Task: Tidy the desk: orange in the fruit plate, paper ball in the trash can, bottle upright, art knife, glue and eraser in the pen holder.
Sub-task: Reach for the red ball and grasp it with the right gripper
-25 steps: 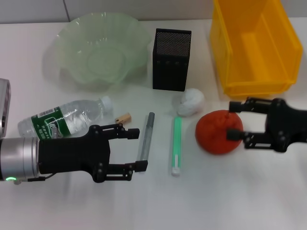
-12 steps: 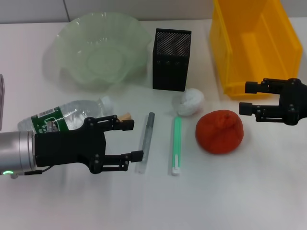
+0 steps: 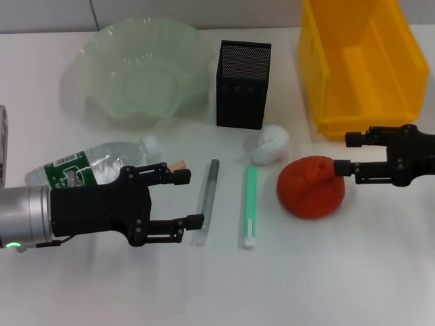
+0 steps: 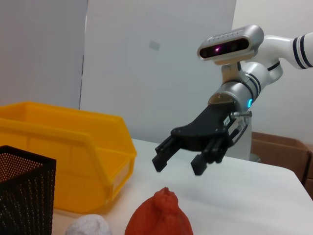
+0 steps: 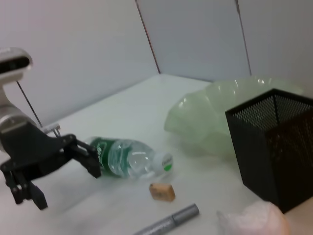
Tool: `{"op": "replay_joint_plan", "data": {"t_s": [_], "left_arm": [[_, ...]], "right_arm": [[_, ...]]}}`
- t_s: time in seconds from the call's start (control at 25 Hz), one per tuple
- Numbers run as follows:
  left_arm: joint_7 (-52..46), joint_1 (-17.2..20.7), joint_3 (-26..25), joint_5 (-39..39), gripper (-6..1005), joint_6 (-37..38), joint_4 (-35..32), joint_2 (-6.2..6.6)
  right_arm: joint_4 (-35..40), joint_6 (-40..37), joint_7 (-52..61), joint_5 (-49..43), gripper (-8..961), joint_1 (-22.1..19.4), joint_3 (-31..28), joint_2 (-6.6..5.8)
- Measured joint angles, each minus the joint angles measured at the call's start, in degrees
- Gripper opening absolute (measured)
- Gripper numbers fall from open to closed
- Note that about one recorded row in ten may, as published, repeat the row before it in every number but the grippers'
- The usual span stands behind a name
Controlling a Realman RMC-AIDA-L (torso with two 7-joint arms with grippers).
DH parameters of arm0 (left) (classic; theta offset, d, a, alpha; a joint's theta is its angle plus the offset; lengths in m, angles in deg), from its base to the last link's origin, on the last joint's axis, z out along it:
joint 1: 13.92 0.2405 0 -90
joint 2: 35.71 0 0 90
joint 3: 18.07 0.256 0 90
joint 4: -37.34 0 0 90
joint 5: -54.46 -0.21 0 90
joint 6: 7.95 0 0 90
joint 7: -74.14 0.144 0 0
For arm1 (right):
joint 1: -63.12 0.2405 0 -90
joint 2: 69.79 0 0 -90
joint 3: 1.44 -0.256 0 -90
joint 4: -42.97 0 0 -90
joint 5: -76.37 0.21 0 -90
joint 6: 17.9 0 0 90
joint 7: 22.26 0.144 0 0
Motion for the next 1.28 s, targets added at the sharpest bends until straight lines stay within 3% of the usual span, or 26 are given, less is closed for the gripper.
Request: {"op": "replay_joint_plan", "data": {"t_s": [0.52,0.88,1.28], "left_arm": [[-0.13,0.08,0.09,0.0,732,-0.04,0.0,0.02],[-0.03,0.08,0.29,0.0,726,0.12,0.0,0.11],[-0.03,0.17,0.22,0.0,718,0.24,0.0,0.14]], "right_arm": [[-2.49,7.78,-0.42,-0.07,751,0.73,7.14,0.56],[-2.77,10.39,-1.47,-0.47,752,0.84,8.36,1.84],[-2.67,10.41,-1.13,-0.69,589,0.47,8.44,1.93]]}}
